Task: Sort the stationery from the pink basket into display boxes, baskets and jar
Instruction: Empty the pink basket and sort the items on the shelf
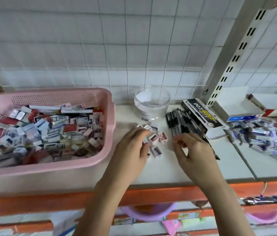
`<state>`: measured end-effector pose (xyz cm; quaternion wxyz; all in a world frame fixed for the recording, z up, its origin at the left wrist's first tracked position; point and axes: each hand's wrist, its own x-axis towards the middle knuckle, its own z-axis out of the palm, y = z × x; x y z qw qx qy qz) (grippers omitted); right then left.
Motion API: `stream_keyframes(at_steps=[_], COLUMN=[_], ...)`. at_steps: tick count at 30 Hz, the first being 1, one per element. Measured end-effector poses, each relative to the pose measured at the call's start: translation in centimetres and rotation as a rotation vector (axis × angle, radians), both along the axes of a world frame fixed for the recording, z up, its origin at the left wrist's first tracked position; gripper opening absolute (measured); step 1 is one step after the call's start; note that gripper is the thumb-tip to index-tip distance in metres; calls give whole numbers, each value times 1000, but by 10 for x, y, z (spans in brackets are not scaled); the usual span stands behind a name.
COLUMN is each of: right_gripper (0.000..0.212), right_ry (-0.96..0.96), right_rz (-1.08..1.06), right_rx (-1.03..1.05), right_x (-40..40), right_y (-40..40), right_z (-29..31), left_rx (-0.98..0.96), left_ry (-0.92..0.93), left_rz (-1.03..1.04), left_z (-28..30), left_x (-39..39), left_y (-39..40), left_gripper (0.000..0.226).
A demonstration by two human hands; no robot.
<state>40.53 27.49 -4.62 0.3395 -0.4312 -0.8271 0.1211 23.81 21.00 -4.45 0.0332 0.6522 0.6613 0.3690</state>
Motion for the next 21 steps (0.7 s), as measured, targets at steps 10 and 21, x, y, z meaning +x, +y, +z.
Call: stream_keyframes(at_steps=[10,21], right_gripper=[10,19], right_ry=[47,-68], right_rz=[161,416], right_rx=[-29,-46], right_x=[-58,-196], right_y=[-12,-45], right_z=[18,45], left_rx=[34,-379], left_ry=[178,-26], left_rz=[230,409], left_z=[57,34], left_x=[-78,-217], left_y=[-57,-111], left_gripper=[16,35])
